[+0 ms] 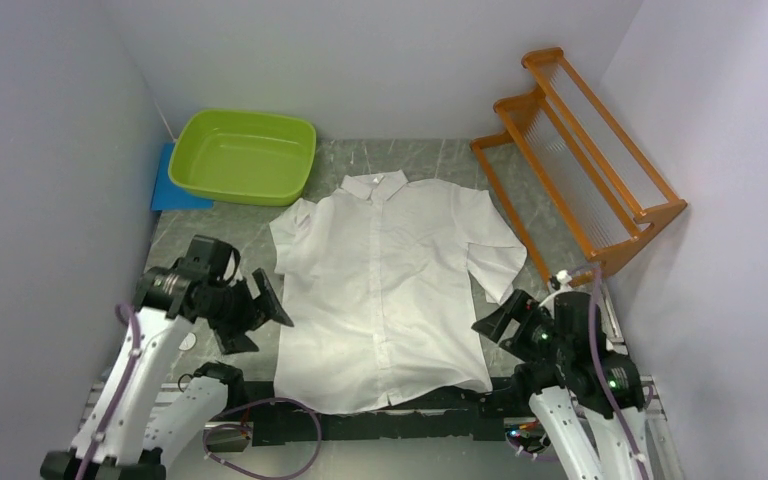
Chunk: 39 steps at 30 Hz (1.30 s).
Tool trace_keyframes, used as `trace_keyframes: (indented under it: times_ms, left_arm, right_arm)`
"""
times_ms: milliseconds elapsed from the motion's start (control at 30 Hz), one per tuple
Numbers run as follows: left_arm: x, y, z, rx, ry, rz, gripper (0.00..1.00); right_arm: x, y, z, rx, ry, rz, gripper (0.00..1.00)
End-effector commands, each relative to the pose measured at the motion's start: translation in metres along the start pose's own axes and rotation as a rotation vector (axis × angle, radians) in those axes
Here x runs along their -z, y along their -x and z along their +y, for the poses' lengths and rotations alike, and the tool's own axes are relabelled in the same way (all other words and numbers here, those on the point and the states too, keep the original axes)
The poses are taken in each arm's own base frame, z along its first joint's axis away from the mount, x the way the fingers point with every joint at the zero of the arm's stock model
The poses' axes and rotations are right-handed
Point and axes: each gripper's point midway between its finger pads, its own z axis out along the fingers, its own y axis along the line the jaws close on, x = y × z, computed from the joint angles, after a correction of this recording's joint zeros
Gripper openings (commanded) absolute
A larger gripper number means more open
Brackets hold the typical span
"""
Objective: Pin the brooch onto the clothing
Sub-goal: Flatten out the clothes at the center of the board.
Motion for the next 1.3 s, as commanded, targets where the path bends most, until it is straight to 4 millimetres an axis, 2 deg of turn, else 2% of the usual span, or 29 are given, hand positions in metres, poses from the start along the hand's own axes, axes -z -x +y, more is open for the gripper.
trace_keyframes:
  times_ms: [0, 67, 167, 300, 433, 567, 700, 1000, 1133, 1267]
  left_arm:
    - [-0.022, 0.052, -0.034, -0.075, -0.073, -0.094, 0.89]
    - [-0.034, 0.072, -0.045, -0.089, -0.091, -0.12, 0.88]
    - [-0.057, 0.097, -0.051, -0.077, -0.089, -0.128, 0.86]
    - [-0.084, 0.127, -0.063, -0.012, -0.194, -0.077, 0.75]
    - [-0.096, 0.17, -0.056, 0.094, -0.253, -0.111, 0.67]
    - [-0.112, 0.198, -0.039, 0.198, -0.321, -0.106, 0.55]
    - [-0.127, 0.21, -0.017, 0.281, -0.367, -0.077, 0.53]
    - [-0.156, 0.221, -0.004, 0.327, -0.359, -0.064, 0.47]
    - [-0.166, 0.23, -0.005, 0.344, -0.376, -0.062, 0.38]
    - [-0.167, 0.235, -0.005, 0.346, -0.377, -0.063, 0.26]
  right_arm:
    - [-0.032, 0.01, 0.03, 0.063, 0.176, 0.024, 0.86]
    - [-0.047, 0.008, 0.034, 0.068, 0.218, 0.059, 0.86]
    - [-0.064, 0.001, 0.036, 0.065, 0.259, 0.12, 0.85]
    - [-0.078, -0.005, 0.033, 0.071, 0.276, 0.166, 0.86]
    - [-0.087, -0.015, 0.02, 0.065, 0.252, 0.2, 0.86]
    - [-0.095, -0.026, 0.01, 0.032, 0.248, 0.231, 0.86]
    - [-0.097, -0.03, 0.004, 0.036, 0.222, 0.245, 0.86]
    - [-0.099, -0.023, 0.007, 0.049, 0.217, 0.233, 0.86]
    - [-0.098, -0.021, 0.007, 0.061, 0.206, 0.227, 0.86]
    - [-0.095, -0.018, 0.007, 0.073, 0.196, 0.213, 0.87]
